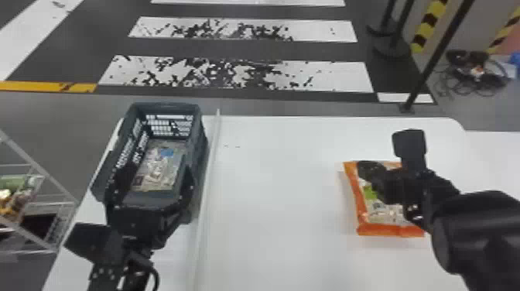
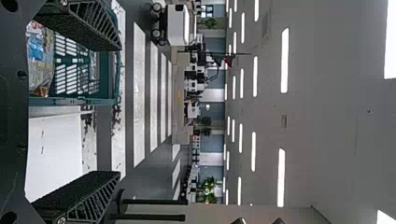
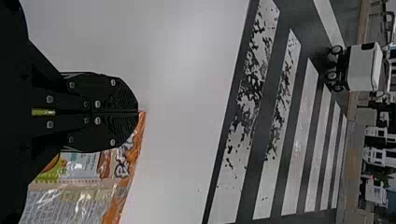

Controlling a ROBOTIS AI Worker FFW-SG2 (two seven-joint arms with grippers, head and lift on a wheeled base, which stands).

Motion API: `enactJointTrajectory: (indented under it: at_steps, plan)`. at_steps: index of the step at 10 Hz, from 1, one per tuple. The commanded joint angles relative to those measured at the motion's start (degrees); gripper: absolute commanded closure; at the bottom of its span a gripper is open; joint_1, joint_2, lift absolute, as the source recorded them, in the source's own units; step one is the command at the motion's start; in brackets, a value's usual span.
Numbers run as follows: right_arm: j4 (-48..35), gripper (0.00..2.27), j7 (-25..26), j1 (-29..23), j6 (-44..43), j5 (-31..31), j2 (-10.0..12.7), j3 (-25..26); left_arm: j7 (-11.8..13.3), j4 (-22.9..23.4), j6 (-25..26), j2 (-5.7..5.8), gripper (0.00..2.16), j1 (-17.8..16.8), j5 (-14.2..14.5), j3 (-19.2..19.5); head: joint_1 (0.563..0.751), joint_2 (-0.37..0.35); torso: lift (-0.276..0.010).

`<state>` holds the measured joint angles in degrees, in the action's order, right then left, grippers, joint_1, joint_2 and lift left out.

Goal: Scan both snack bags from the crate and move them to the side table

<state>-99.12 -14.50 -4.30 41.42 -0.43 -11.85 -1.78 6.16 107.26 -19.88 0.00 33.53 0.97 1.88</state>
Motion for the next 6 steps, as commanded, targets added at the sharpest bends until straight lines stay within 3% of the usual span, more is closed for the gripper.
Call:
enactJointTrajectory:
  at_steps: [1,6]
  plan:
    - [0.68,2.05,-0.09,-0.71,-0.15,-1.24,-0.10,4.33,-0.01,-0.30,-0.02,0.09,0.04,0.05,0.09,0.23,0.695,-0.024,-0.029]
    - [3.85,2.05,0.08,-4.84,-5.95,-1.33,0.07,6.88,0.08,-0.38,-0.19,-0.15,0.04,0.05,0.00,-0.03,0.695,-0.112,-0.029]
